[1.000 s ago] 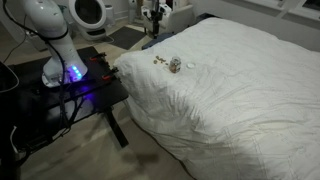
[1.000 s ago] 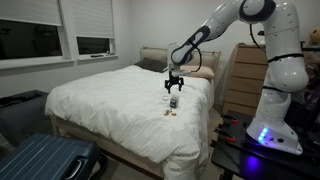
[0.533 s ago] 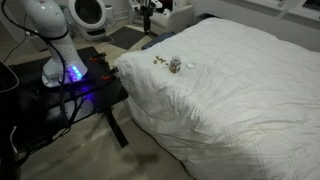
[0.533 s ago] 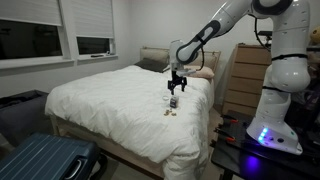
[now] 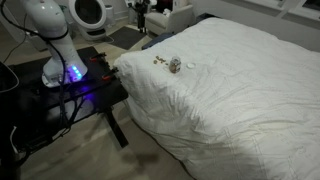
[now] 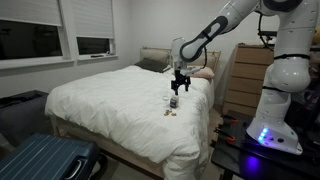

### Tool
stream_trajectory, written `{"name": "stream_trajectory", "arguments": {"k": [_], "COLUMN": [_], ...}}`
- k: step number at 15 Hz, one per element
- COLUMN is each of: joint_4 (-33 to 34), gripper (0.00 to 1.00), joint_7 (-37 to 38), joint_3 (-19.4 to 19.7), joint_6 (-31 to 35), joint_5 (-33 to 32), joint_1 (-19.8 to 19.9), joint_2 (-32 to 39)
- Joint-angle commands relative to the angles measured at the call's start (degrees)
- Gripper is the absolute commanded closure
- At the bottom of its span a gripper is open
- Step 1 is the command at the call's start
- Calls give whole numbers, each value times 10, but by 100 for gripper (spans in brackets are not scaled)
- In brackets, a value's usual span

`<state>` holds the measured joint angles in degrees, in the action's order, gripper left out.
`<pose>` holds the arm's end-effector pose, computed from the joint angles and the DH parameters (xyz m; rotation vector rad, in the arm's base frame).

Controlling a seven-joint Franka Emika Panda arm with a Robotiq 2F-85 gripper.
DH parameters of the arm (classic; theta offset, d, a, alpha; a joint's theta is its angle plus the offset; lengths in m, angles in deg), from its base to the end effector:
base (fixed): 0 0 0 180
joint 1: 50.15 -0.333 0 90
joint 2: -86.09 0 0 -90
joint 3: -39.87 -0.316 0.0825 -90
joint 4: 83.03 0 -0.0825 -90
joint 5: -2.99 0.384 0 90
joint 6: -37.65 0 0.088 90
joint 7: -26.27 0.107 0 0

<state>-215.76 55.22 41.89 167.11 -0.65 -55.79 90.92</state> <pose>0.5000 0.0299 0.2950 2.9890 -0.6033 -0.1862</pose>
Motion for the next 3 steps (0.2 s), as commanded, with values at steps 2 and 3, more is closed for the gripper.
{"name": "stream_trajectory", "arguments": {"k": [2,3], "joint_4": [1,1], "gripper": [0,0], "joint_7": [0,0], "joint_3": [-10,-10], "joint_6": [-2,-2], "joint_5": [-1,-1], "joint_1": [10,10], "joint_2": [0,0]}}
